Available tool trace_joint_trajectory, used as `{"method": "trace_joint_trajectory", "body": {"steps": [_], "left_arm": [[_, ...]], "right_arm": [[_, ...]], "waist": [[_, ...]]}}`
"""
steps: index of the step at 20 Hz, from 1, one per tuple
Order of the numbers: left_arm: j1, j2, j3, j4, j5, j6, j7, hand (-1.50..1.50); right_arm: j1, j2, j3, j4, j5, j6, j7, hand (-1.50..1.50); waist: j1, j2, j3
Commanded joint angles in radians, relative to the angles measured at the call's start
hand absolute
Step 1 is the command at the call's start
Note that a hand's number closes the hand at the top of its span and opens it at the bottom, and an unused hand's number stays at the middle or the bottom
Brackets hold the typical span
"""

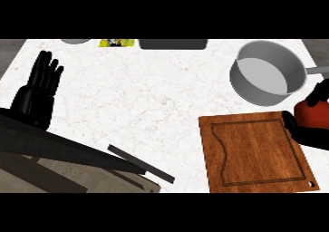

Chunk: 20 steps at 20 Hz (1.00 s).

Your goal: Pick the bell pepper from the cutting board and place it in the pot

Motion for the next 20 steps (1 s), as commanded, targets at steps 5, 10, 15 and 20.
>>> {"method": "trace_joint_trajectory", "body": {"steps": [5,10,15,20], "left_arm": [[-0.024,-0.007,-0.008,0.034,-0.002,-0.012,-0.003,0.0],[-0.019,-0.013,-0.001,0.062,0.006,-0.021,-0.043,0.0],[-0.051,0.024,0.021,0.04,0.041,-0.055,0.006,0.0],[-0.043,-0.035,-0.025,0.053,-0.009,0.01,-0.037,0.0]], "right_arm": [[-0.209,-0.2,-0.212,0.537,-0.096,-0.087,-0.223,1.5],[-0.312,-0.298,-0.265,0.882,-0.128,-0.169,-0.427,1.5],[-0.405,-0.347,-0.254,1.18,-0.082,-0.298,-0.577,1.5],[-0.532,-0.37,-0.247,1.424,-0.047,-0.413,-0.635,1.5]], "waist": [[0.011,0.011,0.001],[0.02,0.013,0.002],[0.028,0.016,0.002],[0.03,0.017,0.002]]}}
